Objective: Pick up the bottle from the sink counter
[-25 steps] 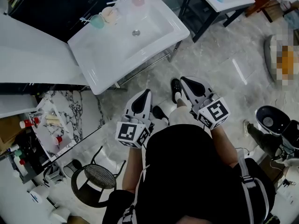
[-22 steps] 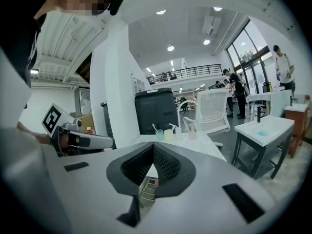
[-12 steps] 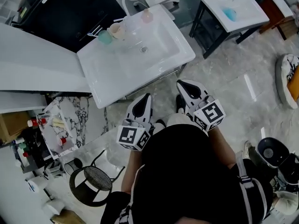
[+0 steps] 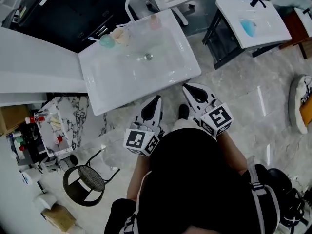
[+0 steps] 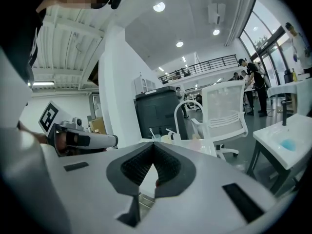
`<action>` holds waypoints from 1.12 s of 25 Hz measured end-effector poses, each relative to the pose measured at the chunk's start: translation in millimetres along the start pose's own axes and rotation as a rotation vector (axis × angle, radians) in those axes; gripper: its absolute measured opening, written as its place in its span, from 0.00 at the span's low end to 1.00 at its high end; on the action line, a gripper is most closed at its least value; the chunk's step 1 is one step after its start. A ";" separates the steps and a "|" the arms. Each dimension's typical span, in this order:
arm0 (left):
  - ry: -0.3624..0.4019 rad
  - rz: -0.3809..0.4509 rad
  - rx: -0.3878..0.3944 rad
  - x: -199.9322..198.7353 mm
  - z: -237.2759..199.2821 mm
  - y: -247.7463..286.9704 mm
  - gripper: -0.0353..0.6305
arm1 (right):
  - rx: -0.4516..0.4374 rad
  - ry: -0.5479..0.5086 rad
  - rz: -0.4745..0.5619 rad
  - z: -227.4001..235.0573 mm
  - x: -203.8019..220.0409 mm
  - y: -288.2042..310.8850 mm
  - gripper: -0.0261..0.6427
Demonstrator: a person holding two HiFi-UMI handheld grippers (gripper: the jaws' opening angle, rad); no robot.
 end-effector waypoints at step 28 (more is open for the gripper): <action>-0.008 -0.052 0.008 -11.8 -65.8 76.4 0.08 | 0.040 -0.004 -0.027 59.1 0.1 67.6 0.05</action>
Point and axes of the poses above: the fingertips, and each gripper's own axes: y forward along the fingers, z to its right, x out of its underside, the point moved 5 cm from there along -y, backward along the fingers, and after that the axes turned 3 degrees about -z, right-handed, at the moved point
